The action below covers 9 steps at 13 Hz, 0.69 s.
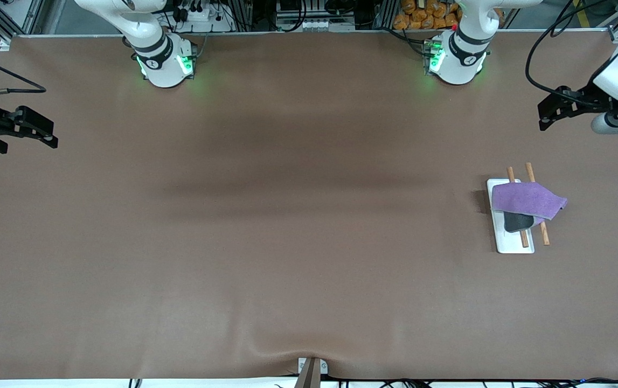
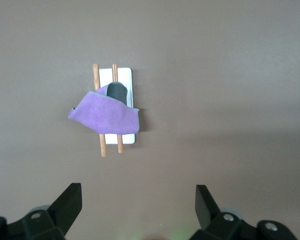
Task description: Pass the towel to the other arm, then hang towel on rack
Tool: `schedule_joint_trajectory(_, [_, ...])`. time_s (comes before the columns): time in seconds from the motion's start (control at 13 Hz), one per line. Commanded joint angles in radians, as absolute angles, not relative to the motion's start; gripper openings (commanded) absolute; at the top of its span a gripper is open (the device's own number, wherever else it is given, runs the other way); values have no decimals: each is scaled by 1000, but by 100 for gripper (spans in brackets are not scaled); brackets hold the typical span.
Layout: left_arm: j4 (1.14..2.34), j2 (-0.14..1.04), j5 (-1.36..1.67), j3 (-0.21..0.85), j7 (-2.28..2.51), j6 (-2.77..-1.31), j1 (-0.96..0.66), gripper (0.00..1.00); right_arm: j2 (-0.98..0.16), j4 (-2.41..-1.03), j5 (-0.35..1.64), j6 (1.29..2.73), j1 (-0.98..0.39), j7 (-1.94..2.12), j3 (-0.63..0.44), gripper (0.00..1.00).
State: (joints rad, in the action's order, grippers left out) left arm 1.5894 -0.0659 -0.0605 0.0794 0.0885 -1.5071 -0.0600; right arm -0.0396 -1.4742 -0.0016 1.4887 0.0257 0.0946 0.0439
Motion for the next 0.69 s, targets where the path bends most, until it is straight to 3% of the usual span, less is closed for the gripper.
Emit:
schedule_joint_trajectory(0.0, [1666,-126,-45,63,120,-1508,-72,100,-54,-1448,-5,1477,34,97,49,100])
schedule_joint_trajectory(0.61, [1632,-126,-34,64,163,-1462,-58,100,-54,-1447,-5,1476,35,97,49,100])
